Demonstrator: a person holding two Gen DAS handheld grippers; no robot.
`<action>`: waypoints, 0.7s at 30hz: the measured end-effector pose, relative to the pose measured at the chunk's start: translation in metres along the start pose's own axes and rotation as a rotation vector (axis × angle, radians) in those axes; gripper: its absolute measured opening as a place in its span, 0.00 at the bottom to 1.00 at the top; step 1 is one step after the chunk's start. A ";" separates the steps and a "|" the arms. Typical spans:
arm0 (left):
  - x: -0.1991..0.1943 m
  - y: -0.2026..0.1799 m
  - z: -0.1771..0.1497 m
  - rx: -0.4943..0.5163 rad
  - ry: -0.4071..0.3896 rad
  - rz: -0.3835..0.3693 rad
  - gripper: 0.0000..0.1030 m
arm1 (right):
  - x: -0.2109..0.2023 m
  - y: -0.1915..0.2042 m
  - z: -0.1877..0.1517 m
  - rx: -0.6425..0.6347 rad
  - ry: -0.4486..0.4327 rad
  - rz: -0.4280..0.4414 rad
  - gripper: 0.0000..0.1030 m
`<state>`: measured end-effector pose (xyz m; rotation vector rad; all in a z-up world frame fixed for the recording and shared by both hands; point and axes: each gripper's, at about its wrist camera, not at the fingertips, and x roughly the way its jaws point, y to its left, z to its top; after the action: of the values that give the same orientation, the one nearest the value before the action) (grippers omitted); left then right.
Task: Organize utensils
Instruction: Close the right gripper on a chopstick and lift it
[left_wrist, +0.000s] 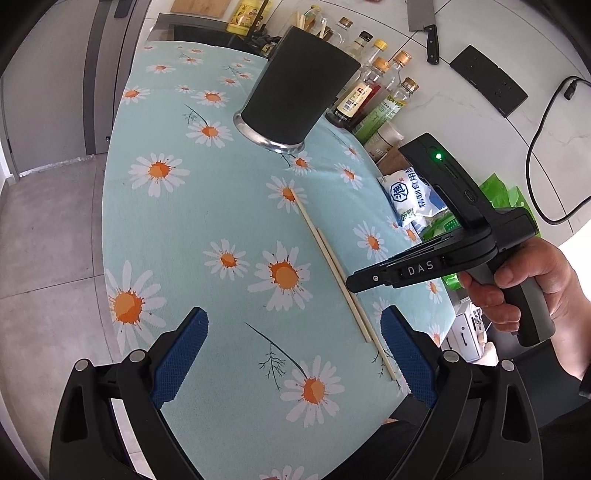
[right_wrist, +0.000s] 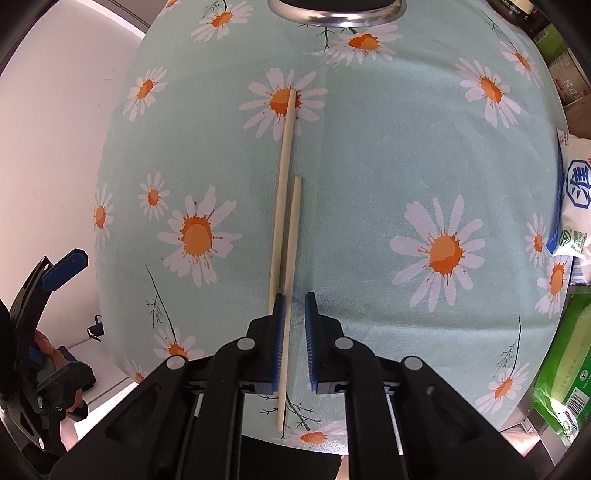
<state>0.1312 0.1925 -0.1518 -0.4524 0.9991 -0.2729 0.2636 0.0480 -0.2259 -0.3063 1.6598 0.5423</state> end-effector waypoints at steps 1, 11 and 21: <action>0.000 0.000 0.000 0.000 0.000 -0.002 0.89 | 0.000 0.001 -0.001 0.001 0.000 -0.006 0.12; 0.008 -0.005 0.005 0.009 0.011 -0.019 0.89 | -0.001 0.011 0.004 0.035 0.016 -0.071 0.04; 0.023 -0.023 0.008 0.045 0.053 -0.011 0.89 | -0.002 0.007 0.000 0.069 -0.009 -0.033 0.05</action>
<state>0.1498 0.1644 -0.1539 -0.4111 1.0406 -0.3180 0.2606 0.0537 -0.2231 -0.2801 1.6580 0.4603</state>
